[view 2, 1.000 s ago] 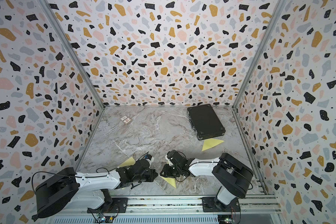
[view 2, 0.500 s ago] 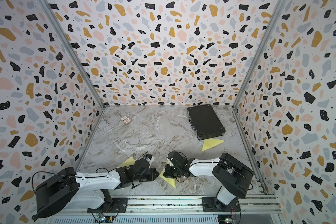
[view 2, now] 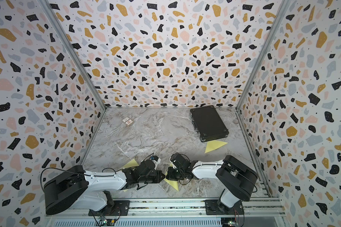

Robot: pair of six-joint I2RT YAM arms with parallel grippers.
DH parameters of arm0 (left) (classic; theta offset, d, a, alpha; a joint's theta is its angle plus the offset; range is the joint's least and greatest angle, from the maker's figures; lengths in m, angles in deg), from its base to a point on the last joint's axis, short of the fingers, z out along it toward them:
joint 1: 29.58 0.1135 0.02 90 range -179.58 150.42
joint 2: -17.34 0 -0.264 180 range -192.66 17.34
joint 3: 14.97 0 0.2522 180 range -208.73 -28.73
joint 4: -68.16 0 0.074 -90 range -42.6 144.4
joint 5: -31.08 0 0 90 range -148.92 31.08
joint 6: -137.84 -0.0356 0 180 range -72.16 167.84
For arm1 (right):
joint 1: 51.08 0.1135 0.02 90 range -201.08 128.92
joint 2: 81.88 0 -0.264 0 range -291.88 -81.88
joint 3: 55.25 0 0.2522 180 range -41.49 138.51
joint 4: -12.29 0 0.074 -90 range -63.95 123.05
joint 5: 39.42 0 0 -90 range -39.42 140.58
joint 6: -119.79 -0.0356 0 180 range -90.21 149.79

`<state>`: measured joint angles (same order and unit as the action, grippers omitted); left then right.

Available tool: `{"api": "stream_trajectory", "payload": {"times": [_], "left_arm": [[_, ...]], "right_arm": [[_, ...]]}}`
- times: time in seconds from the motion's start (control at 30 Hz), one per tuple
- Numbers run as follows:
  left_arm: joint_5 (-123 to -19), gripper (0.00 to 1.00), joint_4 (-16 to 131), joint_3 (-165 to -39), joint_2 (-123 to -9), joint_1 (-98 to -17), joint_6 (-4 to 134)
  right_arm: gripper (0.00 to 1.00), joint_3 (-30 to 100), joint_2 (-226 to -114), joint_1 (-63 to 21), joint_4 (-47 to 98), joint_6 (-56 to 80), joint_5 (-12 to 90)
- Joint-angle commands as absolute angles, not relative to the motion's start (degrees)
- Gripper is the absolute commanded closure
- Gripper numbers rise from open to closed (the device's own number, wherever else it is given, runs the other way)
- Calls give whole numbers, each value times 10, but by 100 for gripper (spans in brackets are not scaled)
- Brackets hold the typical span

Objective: Fold the square paper diagonally
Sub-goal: Fold the paper at the center of the board.

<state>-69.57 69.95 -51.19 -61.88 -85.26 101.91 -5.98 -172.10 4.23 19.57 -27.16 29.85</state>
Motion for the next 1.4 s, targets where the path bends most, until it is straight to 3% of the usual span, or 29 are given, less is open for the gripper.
{"api": "stream_trajectory", "payload": {"times": [0.0, 0.33, 0.7, 0.93, 1.1, 1.2, 1.37], "left_arm": [[-701, 100, 722, -524, -626, -857, 1009], [-687, 100, 702, -516, -649, -857, 1012], [-654, 100, 658, -494, -657, -861, 1018], [-647, 100, 645, -499, -666, -864, 1015], [-646, 100, 644, -498, -668, -864, 1013], [-645, 100, 644, -497, -669, -866, 1013], [-644, 100, 643, -497, -669, -869, 1013]], "right_arm": [[96, -77, -1716, 45, 255, -266, 321], [95, -75, -1707, 45, 255, -268, 320], [81, 7, -1672, 39, 334, -230, 323], [66, 24, -1591, 21, 416, -198, 353], [46, -9, -1539, -6, 442, -185, 364], [36, -37, -1536, -17, 408, -186, 334], [31, -84, -1565, -19, 292, -214, 255]]}}
